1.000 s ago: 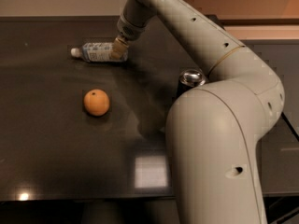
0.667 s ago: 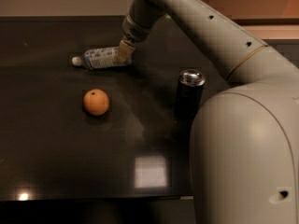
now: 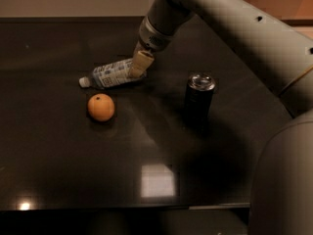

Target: Move blue plastic bottle near orange

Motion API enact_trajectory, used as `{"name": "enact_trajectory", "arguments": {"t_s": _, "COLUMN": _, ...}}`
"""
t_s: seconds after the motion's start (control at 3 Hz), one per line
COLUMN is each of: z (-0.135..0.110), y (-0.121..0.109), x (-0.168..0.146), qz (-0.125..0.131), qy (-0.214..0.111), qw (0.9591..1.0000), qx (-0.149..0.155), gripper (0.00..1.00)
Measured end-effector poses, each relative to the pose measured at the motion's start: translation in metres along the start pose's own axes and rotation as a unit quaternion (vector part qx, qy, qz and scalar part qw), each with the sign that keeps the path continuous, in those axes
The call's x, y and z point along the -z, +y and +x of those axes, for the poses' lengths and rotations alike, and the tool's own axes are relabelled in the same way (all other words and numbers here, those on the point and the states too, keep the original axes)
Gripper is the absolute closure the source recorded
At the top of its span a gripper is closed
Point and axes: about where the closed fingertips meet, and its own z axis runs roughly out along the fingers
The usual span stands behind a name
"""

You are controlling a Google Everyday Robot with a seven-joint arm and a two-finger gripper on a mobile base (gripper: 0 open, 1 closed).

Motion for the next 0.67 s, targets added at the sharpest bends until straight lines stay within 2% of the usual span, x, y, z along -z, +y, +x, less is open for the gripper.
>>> {"name": "enact_trajectory", "arguments": {"t_s": 0.33, "z": 0.01, "y": 0.021, "x": 0.009, "qz": -0.013, "qy": 0.0, "qw": 0.9999, "qx": 0.011, "gripper": 0.97}}
{"name": "enact_trajectory", "arguments": {"t_s": 0.67, "z": 0.021, "y": 0.04, "x": 0.01, "qz": -0.029, "qy": 0.001, "qw": 0.9995, "qx": 0.017, "gripper": 0.73}}
